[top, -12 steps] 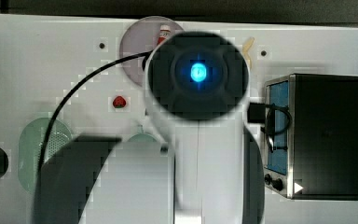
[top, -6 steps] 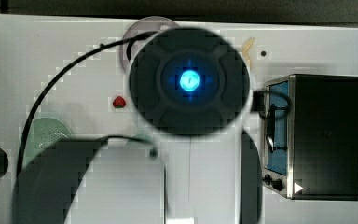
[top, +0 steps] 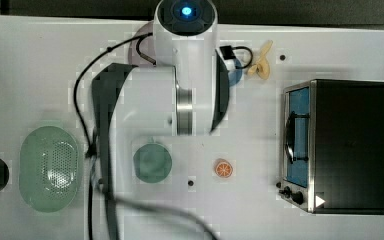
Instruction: Pick ketchup from plate and place it on table.
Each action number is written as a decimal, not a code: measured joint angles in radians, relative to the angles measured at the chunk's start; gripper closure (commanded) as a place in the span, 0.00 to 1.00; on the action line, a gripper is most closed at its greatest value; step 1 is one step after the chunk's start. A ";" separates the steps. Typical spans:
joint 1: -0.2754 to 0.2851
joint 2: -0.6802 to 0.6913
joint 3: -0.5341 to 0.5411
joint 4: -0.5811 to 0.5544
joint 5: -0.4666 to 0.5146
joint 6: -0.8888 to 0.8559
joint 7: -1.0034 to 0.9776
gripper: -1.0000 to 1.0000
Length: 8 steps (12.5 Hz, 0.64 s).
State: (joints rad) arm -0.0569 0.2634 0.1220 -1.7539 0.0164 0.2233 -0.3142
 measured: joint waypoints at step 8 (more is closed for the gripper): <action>0.032 0.286 -0.004 -0.016 -0.102 0.383 -0.152 0.00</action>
State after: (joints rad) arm -0.0245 0.5493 0.1183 -1.7695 -0.0855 0.6064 -0.4661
